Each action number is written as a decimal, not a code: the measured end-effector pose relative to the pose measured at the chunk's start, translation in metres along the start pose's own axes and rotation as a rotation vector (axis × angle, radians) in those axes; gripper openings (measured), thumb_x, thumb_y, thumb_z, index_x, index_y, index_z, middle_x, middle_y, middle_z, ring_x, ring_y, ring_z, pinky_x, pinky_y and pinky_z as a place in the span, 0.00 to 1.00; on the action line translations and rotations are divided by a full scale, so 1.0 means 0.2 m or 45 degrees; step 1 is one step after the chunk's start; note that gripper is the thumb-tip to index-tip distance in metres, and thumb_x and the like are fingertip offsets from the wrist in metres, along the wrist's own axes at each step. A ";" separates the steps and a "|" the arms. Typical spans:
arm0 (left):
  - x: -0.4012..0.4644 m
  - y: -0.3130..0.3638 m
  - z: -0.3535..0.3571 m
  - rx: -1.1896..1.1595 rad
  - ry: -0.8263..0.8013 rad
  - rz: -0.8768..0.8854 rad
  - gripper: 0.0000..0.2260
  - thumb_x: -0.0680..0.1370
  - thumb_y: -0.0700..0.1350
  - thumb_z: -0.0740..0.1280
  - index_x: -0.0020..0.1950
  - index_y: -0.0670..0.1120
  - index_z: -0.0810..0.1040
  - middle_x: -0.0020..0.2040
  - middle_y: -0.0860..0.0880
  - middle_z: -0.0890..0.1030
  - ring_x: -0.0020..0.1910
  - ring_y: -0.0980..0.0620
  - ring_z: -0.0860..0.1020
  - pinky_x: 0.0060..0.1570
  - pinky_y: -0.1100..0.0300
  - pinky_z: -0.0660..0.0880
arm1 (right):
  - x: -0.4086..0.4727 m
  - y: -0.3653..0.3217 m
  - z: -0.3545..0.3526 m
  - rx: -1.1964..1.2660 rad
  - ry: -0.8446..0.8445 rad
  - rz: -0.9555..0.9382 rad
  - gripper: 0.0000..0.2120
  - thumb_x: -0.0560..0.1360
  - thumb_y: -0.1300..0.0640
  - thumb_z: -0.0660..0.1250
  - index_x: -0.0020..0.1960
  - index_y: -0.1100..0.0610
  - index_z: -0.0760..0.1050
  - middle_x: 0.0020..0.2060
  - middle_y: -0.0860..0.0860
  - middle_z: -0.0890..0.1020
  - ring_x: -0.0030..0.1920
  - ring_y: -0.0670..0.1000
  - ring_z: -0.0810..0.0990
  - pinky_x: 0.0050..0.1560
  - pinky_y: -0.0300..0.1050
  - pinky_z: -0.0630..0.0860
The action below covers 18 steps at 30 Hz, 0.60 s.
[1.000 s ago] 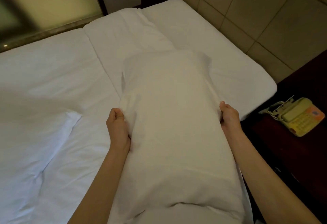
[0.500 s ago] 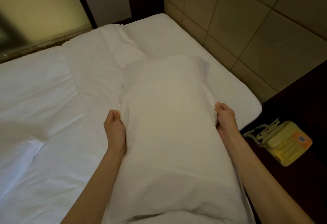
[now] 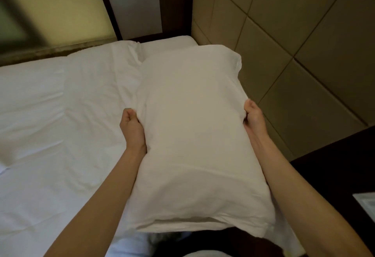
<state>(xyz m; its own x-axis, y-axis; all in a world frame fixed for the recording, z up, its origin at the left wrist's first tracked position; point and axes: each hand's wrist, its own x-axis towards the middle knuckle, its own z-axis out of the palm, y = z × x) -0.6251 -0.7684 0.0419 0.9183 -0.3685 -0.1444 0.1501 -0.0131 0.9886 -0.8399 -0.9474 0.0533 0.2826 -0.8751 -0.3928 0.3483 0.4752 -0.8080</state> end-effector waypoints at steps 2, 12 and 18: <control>0.08 0.02 0.10 -0.033 0.026 0.005 0.17 0.80 0.36 0.53 0.32 0.48 0.61 0.31 0.52 0.62 0.27 0.60 0.60 0.24 0.70 0.59 | 0.13 -0.10 0.05 0.103 -0.088 -0.001 0.08 0.80 0.62 0.59 0.42 0.59 0.72 0.42 0.53 0.79 0.42 0.50 0.79 0.51 0.46 0.78; 0.71 0.04 0.48 0.138 -0.068 -0.027 0.15 0.74 0.31 0.53 0.32 0.47 0.61 0.32 0.52 0.64 0.31 0.54 0.60 0.30 0.65 0.61 | 0.74 -0.52 0.63 -0.189 -0.242 -0.224 0.15 0.76 0.69 0.60 0.32 0.57 0.66 0.29 0.48 0.76 0.33 0.46 0.75 0.38 0.39 0.76; 1.06 -0.09 0.56 0.757 -0.668 -0.434 0.10 0.77 0.34 0.56 0.51 0.41 0.77 0.44 0.45 0.77 0.42 0.47 0.73 0.41 0.58 0.71 | 1.08 -0.52 0.90 -0.700 -0.241 -0.346 0.15 0.76 0.63 0.63 0.31 0.56 0.67 0.26 0.48 0.74 0.27 0.45 0.72 0.31 0.36 0.69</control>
<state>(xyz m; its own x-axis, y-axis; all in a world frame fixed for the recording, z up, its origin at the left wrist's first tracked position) -0.4740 -0.9516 -0.0024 0.5483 -0.6359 -0.5431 0.0356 -0.6311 0.7749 -0.6537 -1.1698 0.1317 0.4192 -0.9025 -0.0985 -0.0650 0.0784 -0.9948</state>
